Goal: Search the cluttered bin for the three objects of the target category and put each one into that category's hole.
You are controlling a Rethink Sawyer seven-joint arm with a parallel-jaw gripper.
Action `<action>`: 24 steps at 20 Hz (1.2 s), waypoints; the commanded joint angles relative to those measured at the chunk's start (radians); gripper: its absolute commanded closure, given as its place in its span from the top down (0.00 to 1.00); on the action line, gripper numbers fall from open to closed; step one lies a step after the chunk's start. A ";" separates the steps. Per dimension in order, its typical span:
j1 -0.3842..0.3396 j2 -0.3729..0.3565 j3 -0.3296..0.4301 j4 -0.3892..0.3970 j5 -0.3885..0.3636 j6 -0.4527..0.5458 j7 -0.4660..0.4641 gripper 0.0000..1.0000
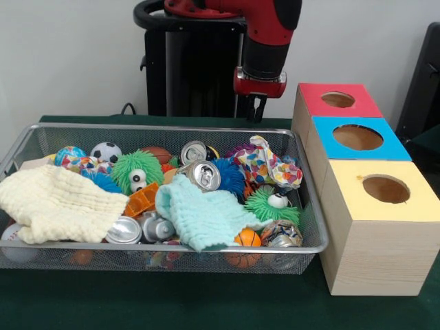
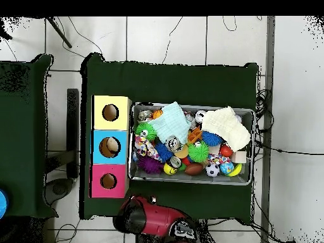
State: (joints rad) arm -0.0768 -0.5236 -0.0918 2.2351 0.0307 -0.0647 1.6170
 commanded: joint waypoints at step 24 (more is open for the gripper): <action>-0.004 -0.138 0.049 0.004 0.045 0.014 0.213 0.00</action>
State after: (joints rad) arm -0.0774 -0.5936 -0.1000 2.2888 0.0274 -0.0938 1.6170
